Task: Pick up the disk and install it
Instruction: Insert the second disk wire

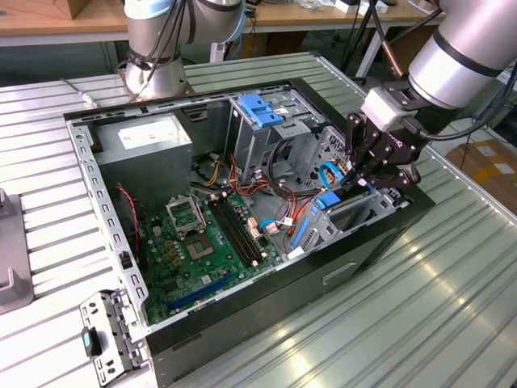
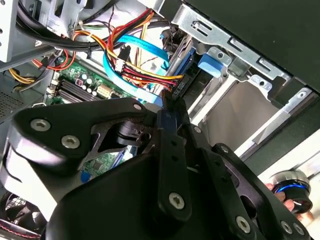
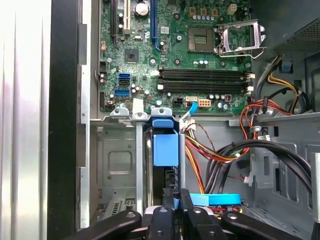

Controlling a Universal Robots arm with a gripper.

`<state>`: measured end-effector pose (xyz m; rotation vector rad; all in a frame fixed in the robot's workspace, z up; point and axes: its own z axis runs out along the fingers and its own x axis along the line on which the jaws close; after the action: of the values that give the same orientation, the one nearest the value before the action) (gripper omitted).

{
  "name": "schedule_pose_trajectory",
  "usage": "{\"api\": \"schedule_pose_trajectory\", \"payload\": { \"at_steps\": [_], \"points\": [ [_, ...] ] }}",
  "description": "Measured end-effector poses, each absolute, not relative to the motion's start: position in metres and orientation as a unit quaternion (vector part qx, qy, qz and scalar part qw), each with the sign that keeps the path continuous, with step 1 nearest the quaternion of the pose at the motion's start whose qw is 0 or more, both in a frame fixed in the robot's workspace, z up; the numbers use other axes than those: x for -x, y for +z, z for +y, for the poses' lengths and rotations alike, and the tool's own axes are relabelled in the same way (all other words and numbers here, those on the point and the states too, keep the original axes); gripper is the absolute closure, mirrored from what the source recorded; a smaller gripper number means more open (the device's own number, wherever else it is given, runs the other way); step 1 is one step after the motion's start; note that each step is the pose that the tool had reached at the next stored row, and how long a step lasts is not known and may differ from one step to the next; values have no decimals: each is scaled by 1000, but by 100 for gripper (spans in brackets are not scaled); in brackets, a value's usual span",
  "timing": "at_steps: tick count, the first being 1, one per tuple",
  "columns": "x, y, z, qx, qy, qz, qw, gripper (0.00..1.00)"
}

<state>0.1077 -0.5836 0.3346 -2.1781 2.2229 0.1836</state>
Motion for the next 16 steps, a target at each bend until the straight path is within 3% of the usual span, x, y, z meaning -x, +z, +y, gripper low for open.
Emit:
{"api": "schedule_pose_trajectory", "payload": {
  "at_steps": [6,8,13,16],
  "points": [
    [-108,333,-584,699,60,713,13,83],
    [-108,334,-584,699,59,713,13,77],
    [-108,355,-584,698,63,713,16,77],
    [-108,361,-584,698,67,712,20,85]
  ]
}}
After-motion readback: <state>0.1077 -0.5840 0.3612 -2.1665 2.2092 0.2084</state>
